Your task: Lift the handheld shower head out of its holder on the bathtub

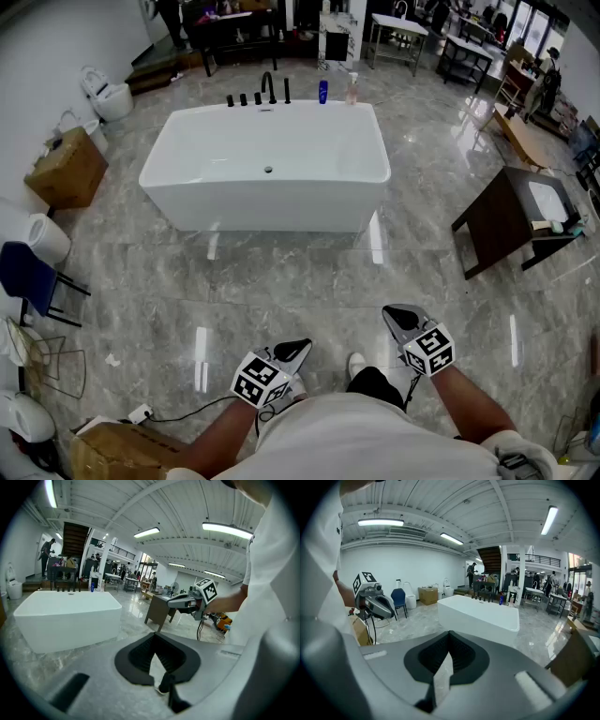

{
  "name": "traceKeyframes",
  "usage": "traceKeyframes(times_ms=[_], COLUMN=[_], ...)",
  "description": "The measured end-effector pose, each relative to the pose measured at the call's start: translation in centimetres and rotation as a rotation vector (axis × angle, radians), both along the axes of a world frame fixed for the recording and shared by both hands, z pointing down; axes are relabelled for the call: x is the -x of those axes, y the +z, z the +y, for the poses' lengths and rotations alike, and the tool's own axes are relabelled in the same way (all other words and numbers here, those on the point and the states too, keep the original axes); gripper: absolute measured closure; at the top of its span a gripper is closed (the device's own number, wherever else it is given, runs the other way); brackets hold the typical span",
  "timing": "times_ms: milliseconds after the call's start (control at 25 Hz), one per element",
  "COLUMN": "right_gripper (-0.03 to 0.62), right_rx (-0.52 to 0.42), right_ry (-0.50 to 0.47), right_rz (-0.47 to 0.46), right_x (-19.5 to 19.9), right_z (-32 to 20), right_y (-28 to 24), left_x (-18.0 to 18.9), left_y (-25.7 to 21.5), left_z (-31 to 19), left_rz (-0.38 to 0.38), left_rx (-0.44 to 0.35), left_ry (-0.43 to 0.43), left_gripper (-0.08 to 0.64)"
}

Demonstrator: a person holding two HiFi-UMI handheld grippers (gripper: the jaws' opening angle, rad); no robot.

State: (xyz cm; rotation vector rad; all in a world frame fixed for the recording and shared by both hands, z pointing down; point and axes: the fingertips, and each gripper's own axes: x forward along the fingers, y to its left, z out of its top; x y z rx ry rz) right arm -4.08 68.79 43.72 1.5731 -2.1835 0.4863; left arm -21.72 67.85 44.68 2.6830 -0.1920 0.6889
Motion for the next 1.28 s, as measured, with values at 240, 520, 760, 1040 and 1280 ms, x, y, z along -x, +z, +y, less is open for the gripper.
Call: traceKeyframes(times_ms=[240,520,760,1040,1280], right_gripper=[0.581,0.450,0.339,0.270,0.210], right_rx=[-0.081,-0.189,-0.207,-0.206,-0.211], right_ry=[-0.030,-0.044,-0.035,-0.010,0.016], right_rz=[0.022,-0.039,-0.062,-0.112,-0.143], right_x=[-6.3,-17.7,-27.3,-34.0,-36.0], right_z=[-3.5,-5.3,-7.1,-9.8,-16.2], right_y=[-2.2,-4.8,-4.1,-3.1,-1.5], left_x=[-5.3,-15.9,-24.1,-30.4,-31.8], left_y=[-1.5,-2.2,-1.1,-1.6,-0.3], left_z=[-1.9,-0.4,-0.2,-2.1,-7.2], left_rz=[0.032,0.040,0.023,0.006,-0.015], left_rx=[-0.054,-0.035,-0.025,0.000,0.006], left_ry=[-0.075,-0.094,-0.115,-0.152,-0.152], left_gripper=[0.554,0.554,0.554,0.554,0.554])
